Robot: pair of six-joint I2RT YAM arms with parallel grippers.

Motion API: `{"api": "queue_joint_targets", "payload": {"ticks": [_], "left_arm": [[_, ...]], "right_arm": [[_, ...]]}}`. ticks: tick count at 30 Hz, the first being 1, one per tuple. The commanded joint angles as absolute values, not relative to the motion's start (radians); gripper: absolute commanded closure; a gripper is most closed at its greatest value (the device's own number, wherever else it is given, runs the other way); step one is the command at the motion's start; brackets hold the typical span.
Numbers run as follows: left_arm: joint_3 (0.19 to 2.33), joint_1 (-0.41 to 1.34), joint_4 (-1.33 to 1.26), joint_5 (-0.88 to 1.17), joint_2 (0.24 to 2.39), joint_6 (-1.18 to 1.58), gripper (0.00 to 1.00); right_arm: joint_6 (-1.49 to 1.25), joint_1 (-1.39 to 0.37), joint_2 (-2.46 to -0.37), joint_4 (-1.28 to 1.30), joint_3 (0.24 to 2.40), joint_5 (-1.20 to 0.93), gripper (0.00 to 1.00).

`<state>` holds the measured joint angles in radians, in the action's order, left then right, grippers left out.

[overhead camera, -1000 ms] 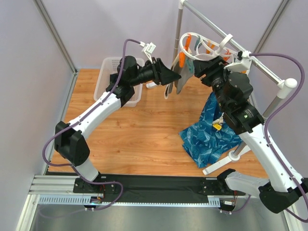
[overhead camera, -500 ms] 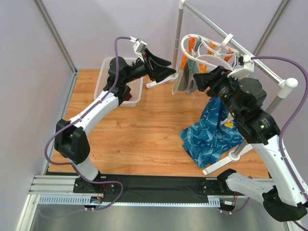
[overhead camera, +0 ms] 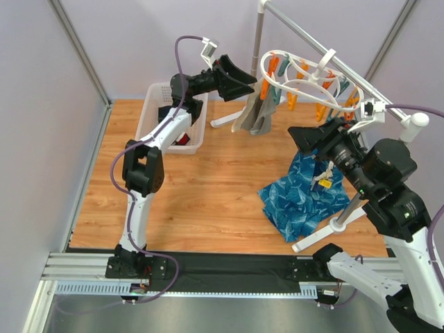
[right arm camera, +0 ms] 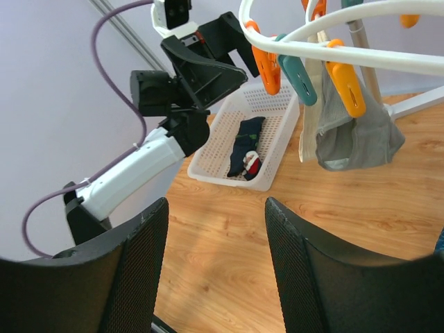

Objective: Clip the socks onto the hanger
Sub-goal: Open the clamp at the hanger.

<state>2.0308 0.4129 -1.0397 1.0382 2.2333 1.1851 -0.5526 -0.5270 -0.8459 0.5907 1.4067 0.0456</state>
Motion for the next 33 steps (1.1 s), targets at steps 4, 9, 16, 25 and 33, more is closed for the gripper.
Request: {"api": "queue_joint_targets", "payload": {"ticks": [4,9,16,25,33], "left_arm": [[2.267,0.442,-1.140,1.111,2.321,1.302,0.13],[2.299,0.486,-1.065,1.123,2.338,1.243,0.18],[2.289,0.517,-1.100,1.120,2.339,1.262,0.27],[2.125,0.537,-1.097,1.069,2.228,1.218,0.65],[1.635,0.557,-0.711,0.728,1.815,0.707,0.97]], "right_arm": [[-0.543,-0.523,-0.788,0.609,1.404,0.026,0.41],[-0.552,-0.523,-0.764,0.600,1.405,0.020,0.41],[-0.548,-0.523,-0.735,0.623,1.422,0.034,0.41],[-0.580,-0.525,-0.732,0.614,1.404,0.015,0.41],[-0.634,-0.525,-0.819,0.592,1.410,-0.034,0.42]]}}
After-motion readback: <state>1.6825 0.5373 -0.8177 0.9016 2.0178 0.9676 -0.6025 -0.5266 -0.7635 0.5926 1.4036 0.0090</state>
